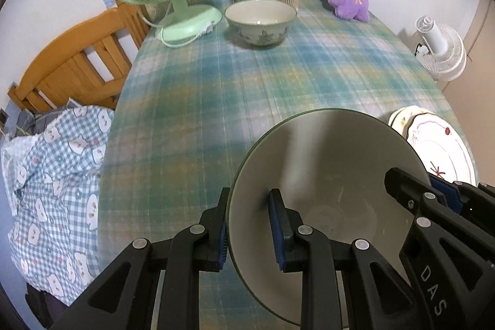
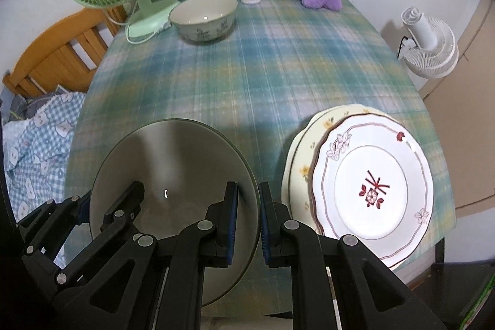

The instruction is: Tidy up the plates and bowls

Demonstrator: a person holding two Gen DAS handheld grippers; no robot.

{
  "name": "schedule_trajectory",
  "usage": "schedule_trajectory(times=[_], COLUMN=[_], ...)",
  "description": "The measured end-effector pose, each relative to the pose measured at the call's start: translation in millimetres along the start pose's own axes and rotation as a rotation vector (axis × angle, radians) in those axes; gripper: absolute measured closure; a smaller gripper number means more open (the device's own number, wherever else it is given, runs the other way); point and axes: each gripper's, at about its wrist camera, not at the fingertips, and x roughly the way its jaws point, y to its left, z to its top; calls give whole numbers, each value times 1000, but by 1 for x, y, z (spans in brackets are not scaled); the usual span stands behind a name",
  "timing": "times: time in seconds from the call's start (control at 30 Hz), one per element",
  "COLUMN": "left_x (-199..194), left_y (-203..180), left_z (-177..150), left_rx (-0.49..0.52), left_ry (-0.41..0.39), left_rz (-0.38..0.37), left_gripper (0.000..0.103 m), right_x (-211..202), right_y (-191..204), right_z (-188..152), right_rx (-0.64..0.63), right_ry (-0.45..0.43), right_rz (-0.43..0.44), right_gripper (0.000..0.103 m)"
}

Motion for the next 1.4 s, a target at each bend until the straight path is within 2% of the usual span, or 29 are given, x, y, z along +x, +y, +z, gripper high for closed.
schedule_trajectory(times=[0.2, 0.5, 0.8, 1.1, 1.23, 1.3, 1.37, 1.4], left_x=[2, 7, 23, 21, 18, 11, 5, 0], left_y=[-1, 4, 2, 4, 7, 6, 8, 10], left_z=[-1, 0, -1, -1, 1, 4, 7, 10], left_rx=[-10, -37, -56, -60, -56, -34, -24, -21], left_ry=[-4, 41, 96, 78, 79, 60, 48, 33], left_rz=[19, 53, 11, 4, -20, -20, -37, -47], left_gripper=[82, 82, 82, 81, 67, 61, 47, 40], right_x=[5, 14, 23, 23, 19, 14, 3, -2], right_y=[0, 5, 3, 4, 4, 4, 3, 2], right_z=[2, 6, 9, 10, 12, 15, 17, 18], right_rx=[-12, -21, -37, -46, -47, -41, -31, -26], right_ry=[8, 40, 39, 40, 56, 60, 34, 17], right_rz=[8, 42, 4, -8, 23, 38, 46, 47], right_gripper=[87, 87, 87, 87, 86, 79, 55, 50])
